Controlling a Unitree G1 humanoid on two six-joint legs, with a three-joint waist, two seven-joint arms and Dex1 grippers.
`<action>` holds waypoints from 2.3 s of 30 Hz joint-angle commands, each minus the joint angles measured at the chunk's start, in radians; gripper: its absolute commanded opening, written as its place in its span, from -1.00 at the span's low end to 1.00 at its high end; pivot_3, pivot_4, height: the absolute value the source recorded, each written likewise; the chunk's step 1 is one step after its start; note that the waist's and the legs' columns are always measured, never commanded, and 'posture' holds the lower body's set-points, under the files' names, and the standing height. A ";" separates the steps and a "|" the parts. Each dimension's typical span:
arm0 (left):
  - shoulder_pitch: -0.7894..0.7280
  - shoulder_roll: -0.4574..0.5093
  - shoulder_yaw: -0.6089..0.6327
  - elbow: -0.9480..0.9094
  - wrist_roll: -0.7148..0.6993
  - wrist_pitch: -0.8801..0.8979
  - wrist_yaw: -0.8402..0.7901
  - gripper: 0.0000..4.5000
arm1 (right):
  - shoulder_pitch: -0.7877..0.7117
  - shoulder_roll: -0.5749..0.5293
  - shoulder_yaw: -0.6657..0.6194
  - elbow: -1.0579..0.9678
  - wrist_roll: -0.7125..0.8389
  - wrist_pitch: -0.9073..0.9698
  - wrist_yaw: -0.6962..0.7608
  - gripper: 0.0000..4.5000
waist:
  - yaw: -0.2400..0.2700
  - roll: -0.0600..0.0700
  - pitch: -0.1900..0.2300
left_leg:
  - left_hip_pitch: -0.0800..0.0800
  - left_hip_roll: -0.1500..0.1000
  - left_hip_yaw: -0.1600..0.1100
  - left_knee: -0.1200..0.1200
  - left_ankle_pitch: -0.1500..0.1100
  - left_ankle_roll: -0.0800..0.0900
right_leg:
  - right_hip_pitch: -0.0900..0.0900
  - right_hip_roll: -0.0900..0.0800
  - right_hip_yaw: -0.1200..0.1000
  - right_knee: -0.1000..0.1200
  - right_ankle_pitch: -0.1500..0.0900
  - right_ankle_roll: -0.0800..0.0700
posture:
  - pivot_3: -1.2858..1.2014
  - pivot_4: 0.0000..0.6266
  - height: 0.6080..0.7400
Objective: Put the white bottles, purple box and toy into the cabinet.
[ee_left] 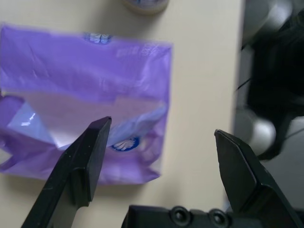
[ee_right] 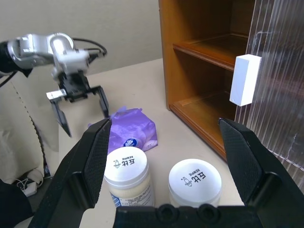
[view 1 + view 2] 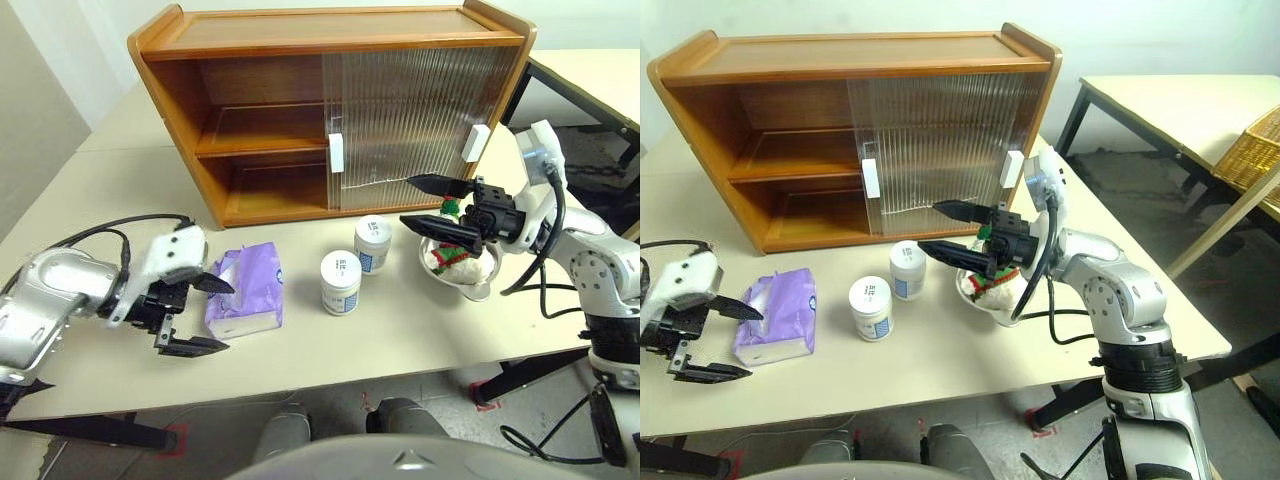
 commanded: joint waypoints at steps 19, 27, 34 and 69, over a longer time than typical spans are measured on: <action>-0.116 -0.082 -0.078 0.058 0.044 -0.012 0.011 -0.90 | 0.021 -0.011 -0.007 -0.004 -0.013 -0.016 0.006 1.00 | -0.010 0.000 0.000 | 0.001 -0.001 0.000 0.001 0.002 0.003 | 0.001 0.002 0.001 0.000 0.004 0.007 | -0.05 -1.00 1.00; -0.161 -0.059 -0.069 0.062 0.019 -0.006 -0.049 -0.98 | 0.013 -0.006 -0.002 0.004 -0.019 -0.020 0.006 1.00 | -0.010 0.000 0.000 | 0.001 -0.001 -0.002 0.001 0.002 0.003 | 0.001 0.002 0.001 0.000 0.005 0.007 | -0.05 -1.00 1.00; -0.296 -0.048 -0.073 0.072 -0.014 0.000 -0.136 -0.98 | 0.008 0.001 0.004 0.017 -0.025 -0.031 0.010 1.00 | -0.011 0.001 0.000 | 0.001 -0.001 -0.003 0.001 0.002 0.003 | 0.000 0.002 0.001 -0.001 0.005 0.006 | -0.05 -1.00 1.00; -1.159 -0.051 -0.486 0.538 -0.135 -0.270 -0.246 -0.98 | 0.003 0.041 0.022 0.051 -0.063 -0.066 0.031 1.00 | -0.010 0.002 0.000 | -0.008 0.000 -0.008 0.007 0.005 0.008 | -0.002 0.001 0.002 -0.003 0.010 0.017 | -0.05 -1.00 1.00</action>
